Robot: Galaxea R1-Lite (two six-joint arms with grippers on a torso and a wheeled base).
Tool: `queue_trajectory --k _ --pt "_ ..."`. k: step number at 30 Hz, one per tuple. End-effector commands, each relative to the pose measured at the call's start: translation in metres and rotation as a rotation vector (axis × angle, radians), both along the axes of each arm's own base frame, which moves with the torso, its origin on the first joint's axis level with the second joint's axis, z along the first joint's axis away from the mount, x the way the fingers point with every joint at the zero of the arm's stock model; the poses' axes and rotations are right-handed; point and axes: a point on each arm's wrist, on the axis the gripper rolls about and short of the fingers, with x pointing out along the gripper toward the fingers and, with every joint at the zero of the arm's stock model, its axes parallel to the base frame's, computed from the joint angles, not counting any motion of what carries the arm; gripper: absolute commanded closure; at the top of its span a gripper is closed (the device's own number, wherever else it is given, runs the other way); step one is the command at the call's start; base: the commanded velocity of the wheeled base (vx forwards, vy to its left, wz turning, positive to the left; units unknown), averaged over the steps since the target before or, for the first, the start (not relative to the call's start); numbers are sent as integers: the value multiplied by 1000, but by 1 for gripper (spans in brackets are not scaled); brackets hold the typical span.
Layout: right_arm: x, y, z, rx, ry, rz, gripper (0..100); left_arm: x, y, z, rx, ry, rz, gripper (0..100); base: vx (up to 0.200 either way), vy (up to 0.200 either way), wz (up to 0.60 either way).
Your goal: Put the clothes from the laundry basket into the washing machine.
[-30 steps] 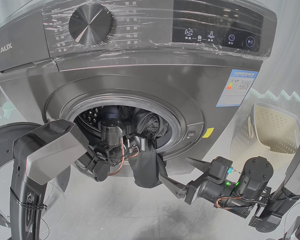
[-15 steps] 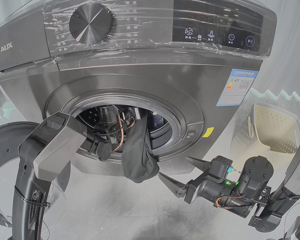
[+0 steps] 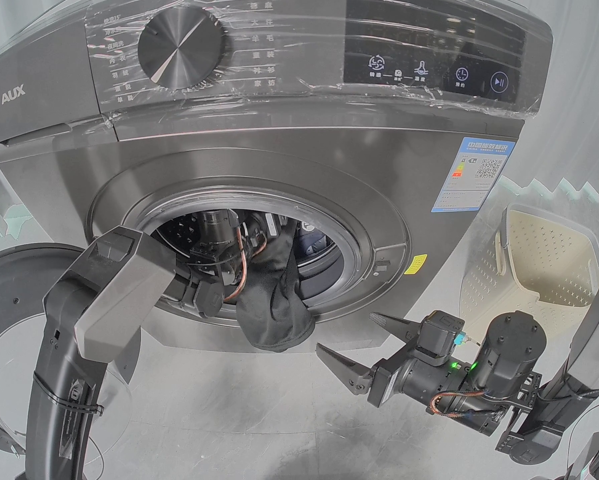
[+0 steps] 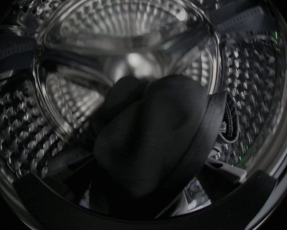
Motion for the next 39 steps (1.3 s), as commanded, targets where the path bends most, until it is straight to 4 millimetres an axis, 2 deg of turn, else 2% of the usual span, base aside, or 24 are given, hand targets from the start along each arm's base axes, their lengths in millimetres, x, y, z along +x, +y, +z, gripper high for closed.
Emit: queue_trajectory --k 1,3,8,9,10,16,21,22,27,34,36,39 --pt "0 0 0 -1 1 1 0 -43 11 17 74 181 -81 0 0 0 0" --pt "-1 1 0 0 0 6 0 -56 14 23 103 230 -105 0 0 0 0" --pt "-2 1 0 -1 1 7 0 -65 13 15 135 265 -126 0 0 0 0" --pt "-2 2 0 -1 1 9 0 -70 12 2 162 303 -149 0 0 0 0" --pt "-2 2 0 -1 1 9 0 -70 12 2 162 303 -149 0 0 0 0" --pt "-2 2 0 0 0 10 0 -75 5 -41 213 382 -173 0 0 0 0" --pt "-2 1 0 0 0 9 0 -71 2 -57 226 389 -174 0 0 0 0" --pt "-2 1 0 0 0 9 0 -69 2 -58 226 378 -173 100 0 0 0" --pt "-2 2 0 1 -1 9 0 -67 2 -54 221 359 -176 100 0 0 0" --pt "-2 2 0 0 0 10 0 -58 -4 -32 174 278 -174 100 0 0 0" --pt "-2 2 0 1 -1 10 0 -45 -8 -18 122 211 -154 100 0 0 0" --pt "-2 2 0 1 -1 10 0 -29 -10 -9 55 134 -120 100 0 0 0"
